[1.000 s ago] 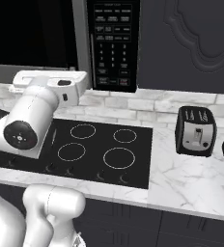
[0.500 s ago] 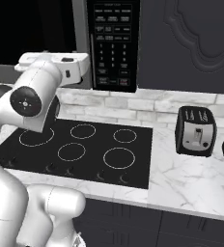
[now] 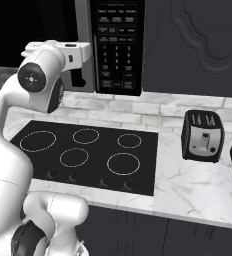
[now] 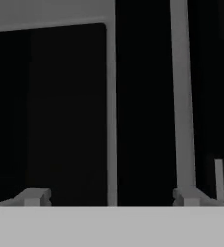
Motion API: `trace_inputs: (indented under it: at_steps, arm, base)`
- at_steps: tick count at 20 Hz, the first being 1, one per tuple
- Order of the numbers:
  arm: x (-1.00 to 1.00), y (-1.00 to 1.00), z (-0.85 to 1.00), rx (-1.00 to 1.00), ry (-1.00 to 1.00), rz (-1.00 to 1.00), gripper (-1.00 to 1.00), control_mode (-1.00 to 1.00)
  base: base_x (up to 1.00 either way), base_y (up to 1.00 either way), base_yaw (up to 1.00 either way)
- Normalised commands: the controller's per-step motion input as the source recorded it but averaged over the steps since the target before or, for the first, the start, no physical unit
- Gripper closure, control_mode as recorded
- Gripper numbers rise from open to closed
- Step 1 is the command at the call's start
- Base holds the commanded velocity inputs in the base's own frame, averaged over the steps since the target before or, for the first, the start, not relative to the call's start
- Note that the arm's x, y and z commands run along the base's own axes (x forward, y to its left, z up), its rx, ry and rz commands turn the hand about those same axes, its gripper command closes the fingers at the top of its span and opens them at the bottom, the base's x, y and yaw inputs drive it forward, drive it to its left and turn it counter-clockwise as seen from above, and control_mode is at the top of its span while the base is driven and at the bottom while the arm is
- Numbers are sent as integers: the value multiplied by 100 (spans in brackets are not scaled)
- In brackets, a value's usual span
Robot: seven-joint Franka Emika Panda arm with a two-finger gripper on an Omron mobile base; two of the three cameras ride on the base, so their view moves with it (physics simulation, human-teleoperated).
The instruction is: The microwave is finished heating the chicken drumstick and potato. Take the bowl containing the food and place it on the dining counter.
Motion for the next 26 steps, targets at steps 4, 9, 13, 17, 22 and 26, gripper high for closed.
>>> trace_inputs:
  at_steps: [4, 9, 13, 17, 22, 26]
  arm:
    - [51, -21, 1, 2, 2, -2, -100, -100]
    - [32, -23, 3, 3, 1, -3, -100, -100]
    - [49, 0, 0, 0, 3, -4, -100, -100]
    - [62, 0, 0, 0, 3, -2, -100, -100]
    - [67, 0, 0, 0, 9, 0, -100, -100]
    - [29, 0, 0, 0, 6, 0, -100, -100]
  base:
    - [0, 0, 0]
    - [0, 0, 0]
    - [0, 0, 0]
    - [0, 0, 0]
    - [0, 0, 0]
    - [0, 0, 0]
